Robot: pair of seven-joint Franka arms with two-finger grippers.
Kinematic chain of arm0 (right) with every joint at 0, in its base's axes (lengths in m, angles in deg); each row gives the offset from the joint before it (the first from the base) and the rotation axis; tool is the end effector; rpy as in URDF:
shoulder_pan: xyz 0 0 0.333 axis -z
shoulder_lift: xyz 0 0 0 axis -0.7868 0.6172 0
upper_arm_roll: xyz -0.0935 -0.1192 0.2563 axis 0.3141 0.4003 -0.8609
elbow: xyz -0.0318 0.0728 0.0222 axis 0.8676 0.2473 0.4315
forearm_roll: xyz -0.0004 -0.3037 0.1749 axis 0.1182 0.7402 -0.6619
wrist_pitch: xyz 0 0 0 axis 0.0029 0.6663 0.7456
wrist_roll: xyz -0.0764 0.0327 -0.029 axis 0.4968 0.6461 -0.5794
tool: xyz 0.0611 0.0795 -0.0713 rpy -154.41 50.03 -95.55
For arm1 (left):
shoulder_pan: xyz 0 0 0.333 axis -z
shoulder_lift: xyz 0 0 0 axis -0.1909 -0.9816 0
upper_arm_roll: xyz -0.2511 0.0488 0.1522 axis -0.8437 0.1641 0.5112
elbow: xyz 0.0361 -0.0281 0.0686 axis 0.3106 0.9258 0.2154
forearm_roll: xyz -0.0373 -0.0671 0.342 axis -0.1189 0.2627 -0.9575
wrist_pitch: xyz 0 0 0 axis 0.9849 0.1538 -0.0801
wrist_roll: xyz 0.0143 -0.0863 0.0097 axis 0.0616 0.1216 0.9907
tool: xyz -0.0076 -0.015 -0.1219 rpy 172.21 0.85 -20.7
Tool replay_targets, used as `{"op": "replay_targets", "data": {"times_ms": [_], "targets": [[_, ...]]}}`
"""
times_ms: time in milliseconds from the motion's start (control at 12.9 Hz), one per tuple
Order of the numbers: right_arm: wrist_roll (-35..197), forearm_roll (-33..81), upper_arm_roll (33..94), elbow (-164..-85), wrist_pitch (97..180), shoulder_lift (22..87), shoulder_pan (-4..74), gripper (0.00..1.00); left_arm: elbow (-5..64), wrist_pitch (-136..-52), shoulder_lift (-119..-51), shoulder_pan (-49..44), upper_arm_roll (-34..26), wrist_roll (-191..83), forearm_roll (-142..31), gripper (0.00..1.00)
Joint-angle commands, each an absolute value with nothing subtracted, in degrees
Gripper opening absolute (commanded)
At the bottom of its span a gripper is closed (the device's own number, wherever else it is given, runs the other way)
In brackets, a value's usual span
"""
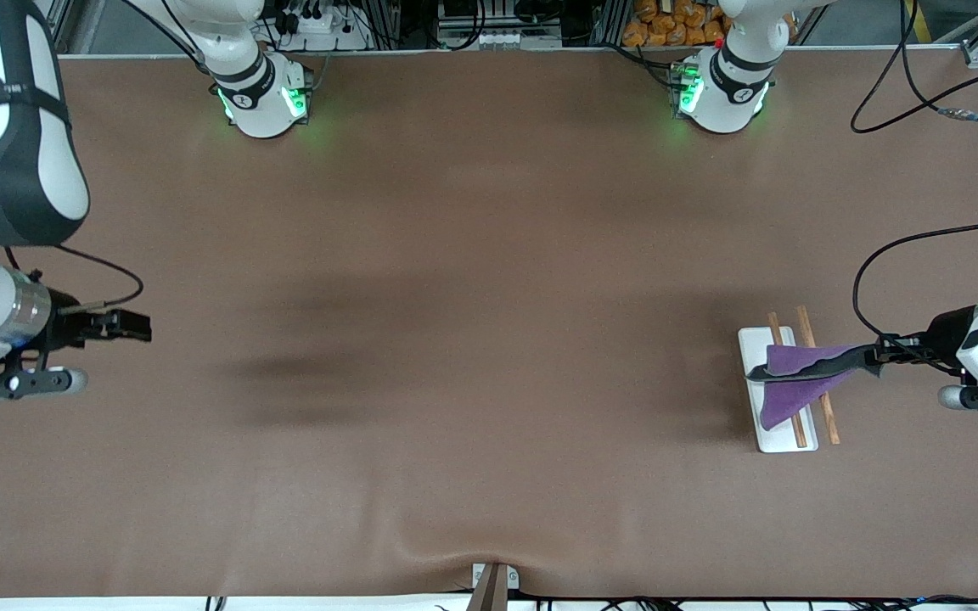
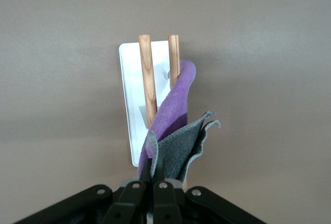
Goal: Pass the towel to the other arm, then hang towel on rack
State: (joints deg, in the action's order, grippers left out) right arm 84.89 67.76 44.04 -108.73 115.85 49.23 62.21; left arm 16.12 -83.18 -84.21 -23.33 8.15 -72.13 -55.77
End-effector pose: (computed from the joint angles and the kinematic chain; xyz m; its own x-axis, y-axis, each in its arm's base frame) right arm 0.5906 0.0052 0.4680 0.9847 0.0889 -0.1500 0.0959 -0.9946 0.0401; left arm 0.6222 0.0599 0.3967 0.9972 -0.0532 -0.0517 -0.0416 -0.9784 0.2026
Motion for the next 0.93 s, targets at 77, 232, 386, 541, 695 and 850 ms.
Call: {"op": "replay_targets", "data": {"times_ms": [77, 232, 386, 541, 695, 850], "targets": [[86.53, 68.99, 43.06, -122.95, 115.9, 36.32, 63.66, 1.0, 16.47, -82.72, -83.95, -24.62, 7.75, -73.58, -57.0, 0.0], [86.53, 68.99, 42.97, -123.32, 113.89, 34.63, 63.57, 1.0, 16.47, -82.72, -84.04, -25.94, 7.75, -76.21, -57.0, 0.0], [86.18, 68.9, 43.06, -123.23, 113.44, 33.75, 63.75, 1.0, 16.47, -82.72, -84.57, -27.0, 7.75, -77.63, -57.0, 0.0], [85.74, 68.55, 42.97, -122.88, 112.3, 32.09, 64.8, 1.0, 16.38, -82.8, -85.44, -27.53, 7.75, -77.72, -56.82, 0.0], [85.65, 68.37, 43.06, -122.88, 111.59, 30.85, 65.07, 1.0, 16.29, -82.98, -86.15, -27.79, 7.75, -77.72, -56.74, 0.0], [85.65, 66.88, 43.14, -122.09, 112.55, 30.93, 66.38, 1.0, 16.2, -83.24, -87.03, -28.58, 7.75, -77.81, -56.56, 0.0]]}}
